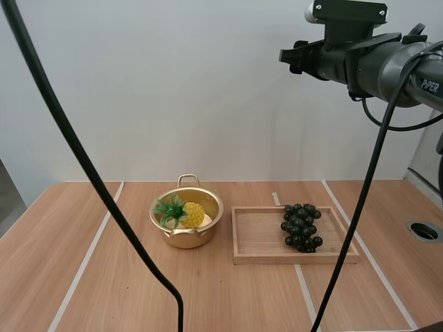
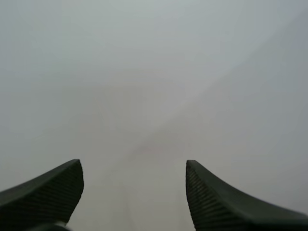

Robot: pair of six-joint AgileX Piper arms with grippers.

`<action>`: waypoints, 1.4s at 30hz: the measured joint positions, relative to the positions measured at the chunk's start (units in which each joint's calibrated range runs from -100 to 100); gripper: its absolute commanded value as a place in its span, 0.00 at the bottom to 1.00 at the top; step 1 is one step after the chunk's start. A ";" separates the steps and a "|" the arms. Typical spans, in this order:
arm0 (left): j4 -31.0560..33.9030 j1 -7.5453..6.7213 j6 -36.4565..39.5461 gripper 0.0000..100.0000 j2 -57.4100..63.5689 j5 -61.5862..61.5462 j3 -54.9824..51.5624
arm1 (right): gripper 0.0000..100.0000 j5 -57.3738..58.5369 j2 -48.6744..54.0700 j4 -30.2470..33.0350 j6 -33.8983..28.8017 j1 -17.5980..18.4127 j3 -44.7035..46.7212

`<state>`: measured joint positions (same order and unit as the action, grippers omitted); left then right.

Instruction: Open the pot, put the pineapple inside, and close it

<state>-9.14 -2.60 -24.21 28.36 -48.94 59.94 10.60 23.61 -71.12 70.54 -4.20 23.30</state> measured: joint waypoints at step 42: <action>0.00 0.00 0.00 0.00 0.00 -0.58 0.00 | 0.00 0.00 0.00 0.00 -0.04 0.00 0.00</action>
<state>-9.14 -2.60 -24.21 28.36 -49.51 59.94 10.60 23.61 -71.12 70.49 -4.20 23.30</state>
